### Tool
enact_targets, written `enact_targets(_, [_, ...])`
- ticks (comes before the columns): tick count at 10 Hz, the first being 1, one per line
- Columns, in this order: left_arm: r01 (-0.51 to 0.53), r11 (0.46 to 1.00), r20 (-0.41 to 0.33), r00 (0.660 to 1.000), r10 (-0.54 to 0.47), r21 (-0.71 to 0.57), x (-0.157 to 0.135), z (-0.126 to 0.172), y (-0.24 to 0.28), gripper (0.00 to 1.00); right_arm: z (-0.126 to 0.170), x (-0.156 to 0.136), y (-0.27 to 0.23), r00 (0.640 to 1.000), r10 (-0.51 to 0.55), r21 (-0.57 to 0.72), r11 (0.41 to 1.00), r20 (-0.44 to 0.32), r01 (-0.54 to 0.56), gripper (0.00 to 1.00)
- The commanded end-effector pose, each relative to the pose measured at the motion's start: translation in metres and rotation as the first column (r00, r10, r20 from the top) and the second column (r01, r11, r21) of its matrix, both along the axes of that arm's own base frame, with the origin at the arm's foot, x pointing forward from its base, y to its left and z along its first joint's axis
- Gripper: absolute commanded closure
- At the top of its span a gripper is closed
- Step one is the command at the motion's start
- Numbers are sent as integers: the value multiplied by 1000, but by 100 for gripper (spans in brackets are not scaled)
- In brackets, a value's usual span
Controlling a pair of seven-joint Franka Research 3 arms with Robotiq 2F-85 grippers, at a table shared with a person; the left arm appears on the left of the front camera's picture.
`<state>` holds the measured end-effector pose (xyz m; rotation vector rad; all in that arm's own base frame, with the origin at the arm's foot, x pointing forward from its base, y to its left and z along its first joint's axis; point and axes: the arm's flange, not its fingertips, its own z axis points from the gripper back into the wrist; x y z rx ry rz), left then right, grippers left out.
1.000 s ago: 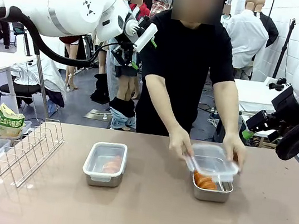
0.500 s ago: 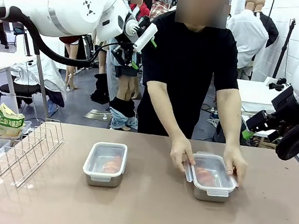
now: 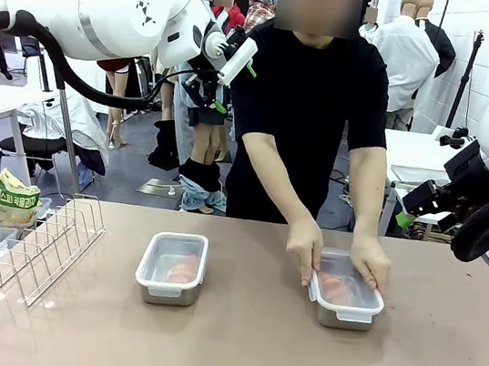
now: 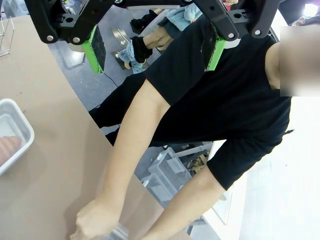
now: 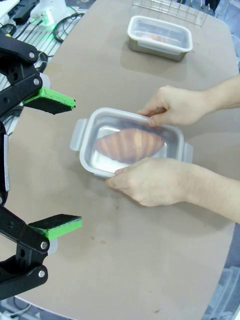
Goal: Place the bread in airtight containers.
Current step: Release when the human grabs the Airtight Container lid.
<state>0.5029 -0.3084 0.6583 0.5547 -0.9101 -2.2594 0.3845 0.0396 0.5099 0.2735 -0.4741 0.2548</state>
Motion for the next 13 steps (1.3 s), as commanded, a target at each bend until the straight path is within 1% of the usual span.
enact_targets(1, [-1,1000,1,1000,1,0,0,0,1,0,0,1,0,1000,0,0,1000,-2,0,0])
enact_targets(13, [-1,1000,1,1000,1,0,0,0,1,0,0,1,0,1000,0,0,1000,-2,0,0])
